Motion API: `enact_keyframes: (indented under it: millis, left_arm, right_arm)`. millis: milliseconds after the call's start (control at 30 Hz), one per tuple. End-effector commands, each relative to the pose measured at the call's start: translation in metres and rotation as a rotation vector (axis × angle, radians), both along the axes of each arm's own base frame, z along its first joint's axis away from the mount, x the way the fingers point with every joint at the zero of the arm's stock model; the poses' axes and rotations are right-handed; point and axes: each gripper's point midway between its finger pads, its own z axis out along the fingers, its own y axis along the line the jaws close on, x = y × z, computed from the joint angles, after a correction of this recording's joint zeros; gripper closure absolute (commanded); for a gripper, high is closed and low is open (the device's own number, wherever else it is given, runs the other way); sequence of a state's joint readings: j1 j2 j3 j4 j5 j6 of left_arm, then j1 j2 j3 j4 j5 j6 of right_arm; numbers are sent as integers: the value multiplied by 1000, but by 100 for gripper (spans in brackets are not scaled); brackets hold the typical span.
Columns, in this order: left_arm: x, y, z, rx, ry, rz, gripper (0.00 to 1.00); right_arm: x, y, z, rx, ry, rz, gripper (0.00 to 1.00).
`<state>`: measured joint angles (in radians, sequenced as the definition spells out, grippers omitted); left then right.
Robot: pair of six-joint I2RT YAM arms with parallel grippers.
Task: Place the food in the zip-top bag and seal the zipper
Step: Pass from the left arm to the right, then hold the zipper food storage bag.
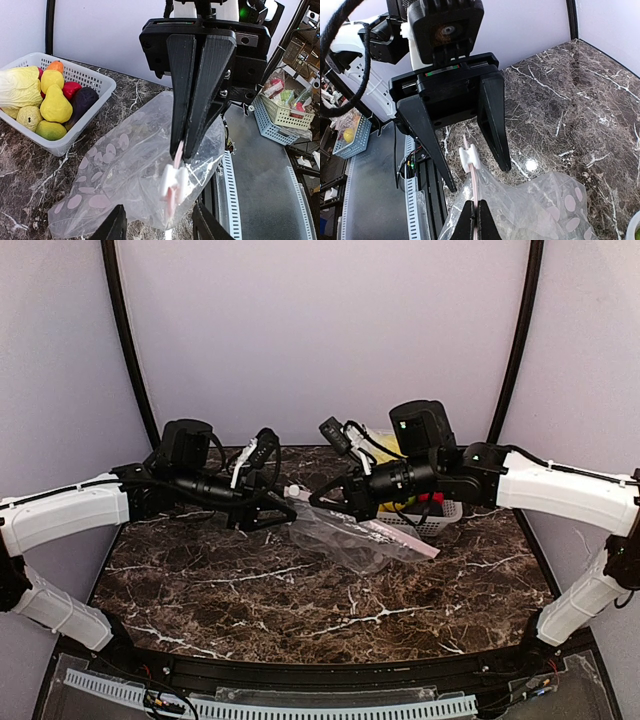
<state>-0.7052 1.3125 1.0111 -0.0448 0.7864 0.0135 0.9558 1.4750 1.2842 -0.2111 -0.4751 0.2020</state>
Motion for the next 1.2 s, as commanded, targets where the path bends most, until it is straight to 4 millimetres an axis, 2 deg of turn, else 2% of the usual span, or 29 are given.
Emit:
enact_keyframes:
  millis: [0,67,200,500,700,900,1033,1167]
  left_arm:
    - [-7,2,10,-34,-28,-9,55]
    - [-7,3,10,-36,-5,5,55]
    - [-8,4,11,-38,-3,8,63]
    - [-9,2,17,-72,-7,-7,70]
    - [-9,2,17,-75,-5,-8,81]
    - [-10,2,17,-74,-5,-10,98]
    - [-10,1,16,-73,1,-15,99]
    - [-12,0,15,-76,8,-31,99]
  right_arm:
    - [-6,1,10,40,-9,19,100]
    - [-7,1,10,40,-6,21,100]
    - [-8,2,10,44,1,28,100]
    - [-9,3,7,40,14,33,100]
    - [-8,3,7,41,17,30,100]
    - [-9,3,8,43,16,31,100]
    - [-11,2,12,54,14,39,100]
    - [-9,2,18,63,0,30,76]
